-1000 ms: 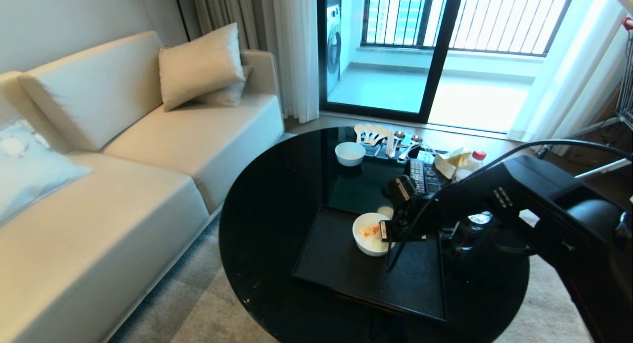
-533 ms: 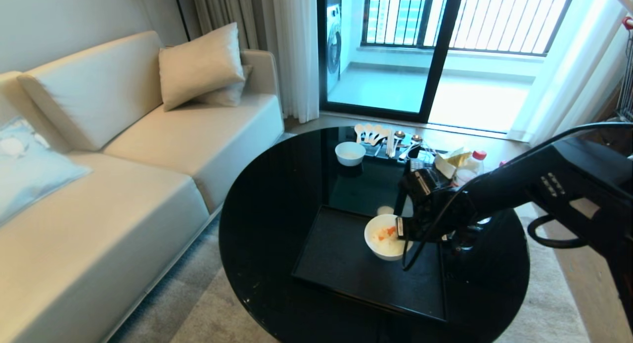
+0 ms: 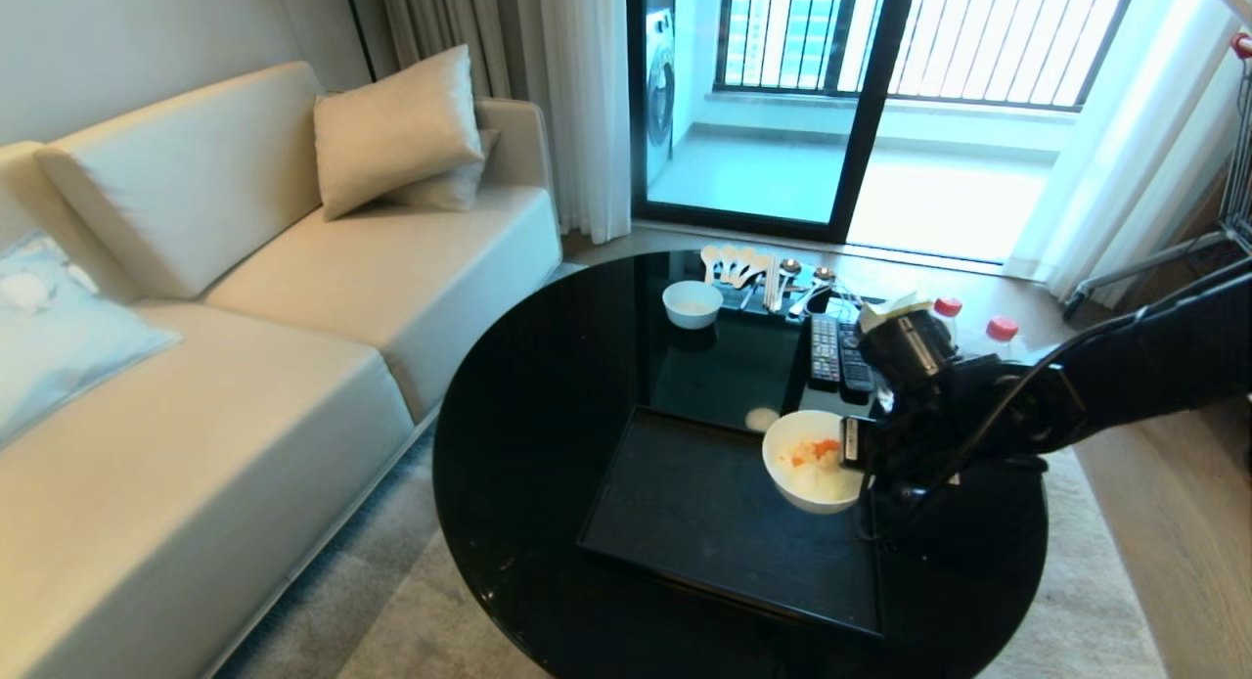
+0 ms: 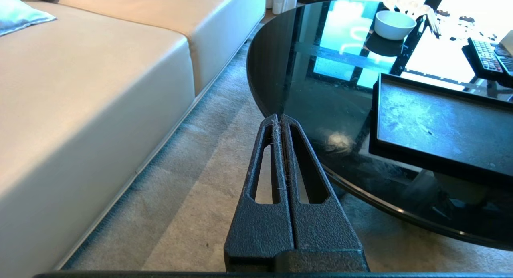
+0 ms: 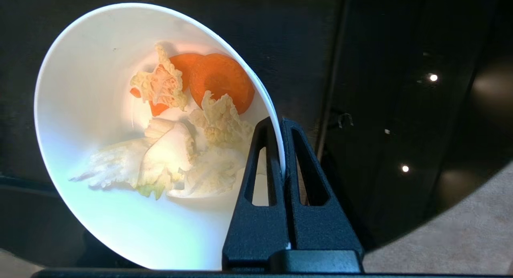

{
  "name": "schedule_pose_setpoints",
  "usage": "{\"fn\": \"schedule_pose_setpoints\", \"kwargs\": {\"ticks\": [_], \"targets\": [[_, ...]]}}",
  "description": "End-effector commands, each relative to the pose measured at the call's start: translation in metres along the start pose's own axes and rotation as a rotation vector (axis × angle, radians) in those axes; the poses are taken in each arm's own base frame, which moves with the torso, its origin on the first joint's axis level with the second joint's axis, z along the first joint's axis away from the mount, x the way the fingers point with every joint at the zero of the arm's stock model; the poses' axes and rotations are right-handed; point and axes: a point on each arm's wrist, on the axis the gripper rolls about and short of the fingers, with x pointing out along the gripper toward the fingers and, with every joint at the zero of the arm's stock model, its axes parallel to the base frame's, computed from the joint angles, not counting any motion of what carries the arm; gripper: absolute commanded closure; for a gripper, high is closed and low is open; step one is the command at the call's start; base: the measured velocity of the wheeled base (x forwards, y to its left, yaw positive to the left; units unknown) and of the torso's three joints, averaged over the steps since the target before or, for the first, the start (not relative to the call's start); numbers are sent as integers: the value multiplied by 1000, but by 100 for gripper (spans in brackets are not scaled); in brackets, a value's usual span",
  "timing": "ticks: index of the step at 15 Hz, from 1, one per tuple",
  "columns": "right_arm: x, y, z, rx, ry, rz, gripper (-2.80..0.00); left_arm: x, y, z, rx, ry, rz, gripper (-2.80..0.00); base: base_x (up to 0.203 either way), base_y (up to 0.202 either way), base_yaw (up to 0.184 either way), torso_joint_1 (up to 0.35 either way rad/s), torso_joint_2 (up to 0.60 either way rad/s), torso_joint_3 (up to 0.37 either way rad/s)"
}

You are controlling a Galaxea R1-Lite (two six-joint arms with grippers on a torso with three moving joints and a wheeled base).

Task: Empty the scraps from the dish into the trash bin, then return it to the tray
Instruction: Pick up the bowl with leftover food, then move the bowl over the trash can

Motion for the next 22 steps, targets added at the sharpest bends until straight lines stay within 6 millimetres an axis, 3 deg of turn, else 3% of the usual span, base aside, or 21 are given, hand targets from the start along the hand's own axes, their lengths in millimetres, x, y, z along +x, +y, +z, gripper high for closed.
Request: {"fn": "schedule_pose_setpoints", "kwargs": {"ticks": [1,6,11,16,22], "targets": [[-44,-15,2,36,-69,22,0,0,0,0,-1,-1,0,0,0,0,0,0,0,0],[-101,-65,-43,116,-83,-16,0,0,0,0,-1,-1,0,0,0,0,0,0,0,0],[-132,-119,-107,216,-69,-109,0,0,0,0,1,-1,0,0,0,0,0,0,0,0],[-142,-135,-139,275,-63,-137,0,0,0,0,1,-1,0,0,0,0,0,0,0,0],[-144,-137,-149,303,-60,-135,0,0,0,0,1,-1,0,0,0,0,0,0,0,0]]}}
